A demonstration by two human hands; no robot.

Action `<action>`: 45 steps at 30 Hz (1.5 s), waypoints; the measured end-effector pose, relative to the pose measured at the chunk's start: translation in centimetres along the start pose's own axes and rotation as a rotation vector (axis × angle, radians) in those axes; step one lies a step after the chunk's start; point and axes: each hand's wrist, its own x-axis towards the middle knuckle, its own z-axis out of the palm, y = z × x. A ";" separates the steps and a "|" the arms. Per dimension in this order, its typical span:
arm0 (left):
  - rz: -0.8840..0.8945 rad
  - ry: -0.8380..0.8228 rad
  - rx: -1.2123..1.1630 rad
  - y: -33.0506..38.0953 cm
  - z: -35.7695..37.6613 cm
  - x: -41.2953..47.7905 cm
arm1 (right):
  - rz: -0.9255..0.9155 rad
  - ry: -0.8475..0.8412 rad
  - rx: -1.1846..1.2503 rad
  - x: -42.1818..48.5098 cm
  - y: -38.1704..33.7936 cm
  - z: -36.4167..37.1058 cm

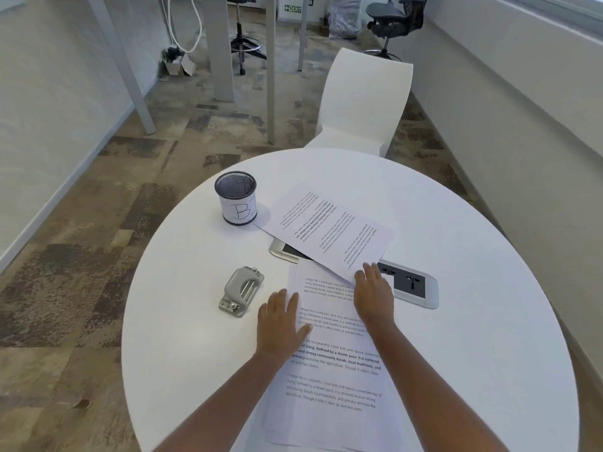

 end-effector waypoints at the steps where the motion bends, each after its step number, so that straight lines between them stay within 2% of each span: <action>1: 0.003 0.001 0.005 -0.1 0.0 0.0 | -0.009 0.007 -0.011 0.1 0.0 -0.1; 7: 0.011 0.008 -0.001 -0.4 0.3 -0.3 | -0.128 0.189 -0.010 -2.0 -0.3 -2.4; 13: 0.008 0.000 -0.002 -0.2 0.3 -0.4 | -0.248 0.199 0.068 -8.8 -0.3 -1.2; 20: -0.017 0.008 -0.046 0.5 -0.7 -0.4 | -0.333 0.112 0.239 -16.2 -1.4 0.6; 24: -0.096 0.091 -0.160 1.2 -1.4 -0.7 | -0.328 0.044 0.373 -18.3 -1.5 0.7; 27: -0.025 0.147 -0.200 1.6 -1.2 -1.6 | -0.175 0.108 0.437 -18.5 0.0 0.3; 30: 0.065 0.097 -0.194 1.8 -0.7 -2.5 | 0.161 0.162 0.426 -17.4 3.0 0.8; 33: 0.083 -0.016 -0.152 2.0 -0.3 -2.8 | 0.506 0.007 0.470 -16.0 6.1 0.5; 35: 0.070 -0.093 -0.132 2.1 -0.1 -2.8 | 0.632 -0.018 0.528 -15.1 7.7 0.3; 45: 0.053 -0.119 -0.091 2.1 0.0 -2.6 | 0.679 -0.082 0.640 -13.5 8.1 0.5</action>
